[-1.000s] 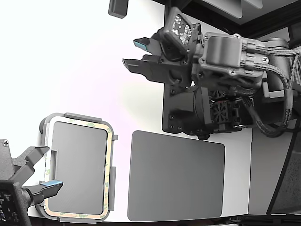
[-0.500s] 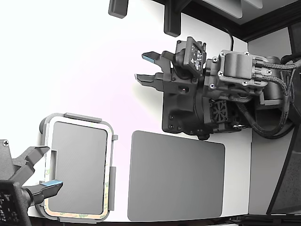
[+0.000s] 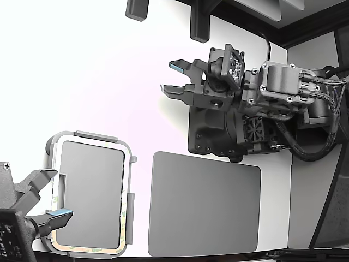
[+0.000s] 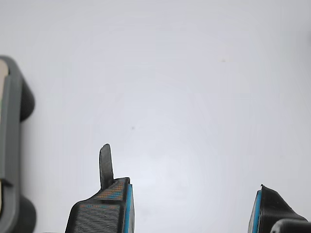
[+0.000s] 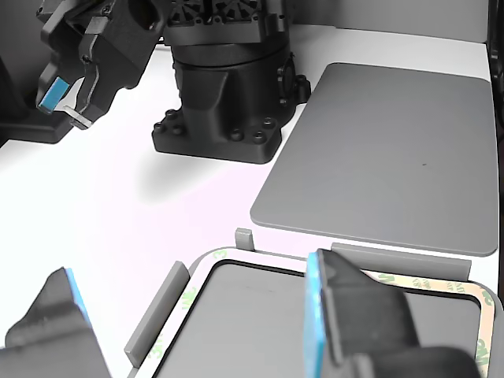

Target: Move top rectangular frame to the holder.

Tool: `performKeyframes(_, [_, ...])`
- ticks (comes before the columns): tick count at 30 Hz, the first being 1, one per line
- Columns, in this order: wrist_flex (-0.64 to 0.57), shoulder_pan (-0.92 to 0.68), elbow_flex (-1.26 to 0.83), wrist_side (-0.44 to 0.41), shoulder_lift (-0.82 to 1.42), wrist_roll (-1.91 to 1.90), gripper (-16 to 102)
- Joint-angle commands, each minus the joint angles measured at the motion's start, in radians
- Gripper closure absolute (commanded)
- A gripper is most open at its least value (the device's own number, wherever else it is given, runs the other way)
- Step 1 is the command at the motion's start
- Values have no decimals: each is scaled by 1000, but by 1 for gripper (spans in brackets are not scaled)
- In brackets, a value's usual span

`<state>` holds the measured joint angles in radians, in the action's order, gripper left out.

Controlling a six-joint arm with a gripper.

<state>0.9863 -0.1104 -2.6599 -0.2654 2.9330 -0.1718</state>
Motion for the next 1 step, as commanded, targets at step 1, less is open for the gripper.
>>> performKeyframes(1, [-8,9,21,-2,23,2,-14])
